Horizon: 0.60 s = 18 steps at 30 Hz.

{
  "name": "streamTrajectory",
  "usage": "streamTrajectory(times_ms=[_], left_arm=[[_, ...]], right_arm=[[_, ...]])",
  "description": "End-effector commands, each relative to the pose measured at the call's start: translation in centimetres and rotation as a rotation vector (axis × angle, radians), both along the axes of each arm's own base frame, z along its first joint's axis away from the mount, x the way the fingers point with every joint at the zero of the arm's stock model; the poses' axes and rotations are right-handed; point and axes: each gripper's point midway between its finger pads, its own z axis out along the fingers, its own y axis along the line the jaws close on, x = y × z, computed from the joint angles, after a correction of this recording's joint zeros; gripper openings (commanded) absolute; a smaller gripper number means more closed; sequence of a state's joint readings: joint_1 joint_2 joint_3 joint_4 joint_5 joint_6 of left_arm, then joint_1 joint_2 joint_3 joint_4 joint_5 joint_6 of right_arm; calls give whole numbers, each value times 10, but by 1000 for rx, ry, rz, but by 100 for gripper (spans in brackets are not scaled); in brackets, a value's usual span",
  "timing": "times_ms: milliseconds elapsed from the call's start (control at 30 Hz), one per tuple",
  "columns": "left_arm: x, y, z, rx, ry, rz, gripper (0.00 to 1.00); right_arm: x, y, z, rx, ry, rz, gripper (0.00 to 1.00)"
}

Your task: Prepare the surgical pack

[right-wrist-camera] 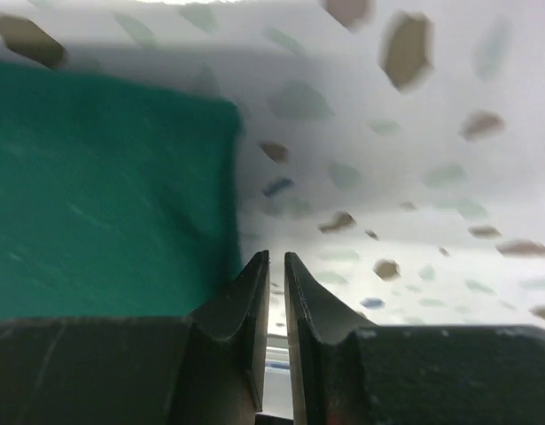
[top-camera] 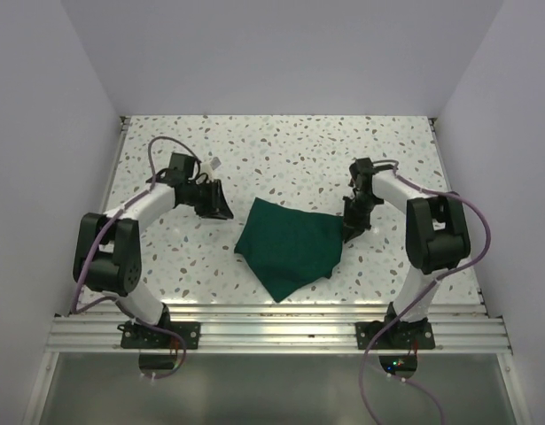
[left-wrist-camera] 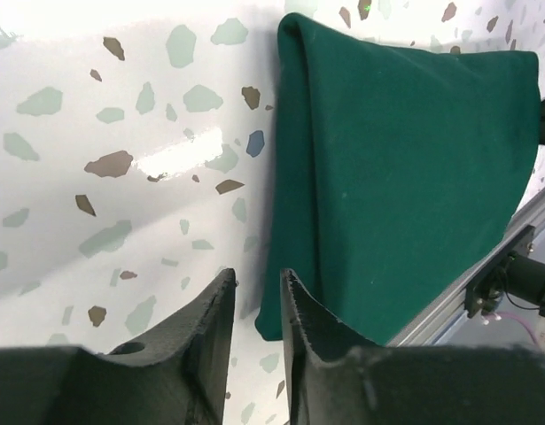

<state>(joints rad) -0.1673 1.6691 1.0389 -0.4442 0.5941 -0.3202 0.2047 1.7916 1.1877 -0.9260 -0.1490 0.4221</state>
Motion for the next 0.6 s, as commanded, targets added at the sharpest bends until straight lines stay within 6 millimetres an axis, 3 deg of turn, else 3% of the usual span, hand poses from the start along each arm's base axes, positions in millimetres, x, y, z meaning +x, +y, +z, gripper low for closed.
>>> streamTrajectory(times_ms=[0,200,233,267,367,433,467,500,533,567], left_arm=[[12,4,47,56,-209,-51,32],[4,-2,81,12,-367,-54,45],[3,-4,84,3,-383,-63,47],[3,-8,89,-7,-403,-74,51],[5,-22,104,14,-459,-115,56],[3,-47,116,50,-515,-197,56],[4,-50,107,101,-504,-218,56],[-3,-67,107,110,-510,-264,56],[1,-74,112,134,-531,-270,56],[0,-79,102,171,-512,-292,57]], right_arm=[[31,32,2,164,-57,27,17],[81,69,0,312,-46,26,18],[102,78,14,339,-92,32,19],[109,84,3,352,-61,32,19],[153,108,28,411,-121,57,19],[177,100,33,362,-145,7,20],[182,93,36,348,-158,-15,25],[188,79,50,325,-199,-46,32],[185,62,45,252,-200,-77,45],[182,52,50,220,-218,-85,47]])
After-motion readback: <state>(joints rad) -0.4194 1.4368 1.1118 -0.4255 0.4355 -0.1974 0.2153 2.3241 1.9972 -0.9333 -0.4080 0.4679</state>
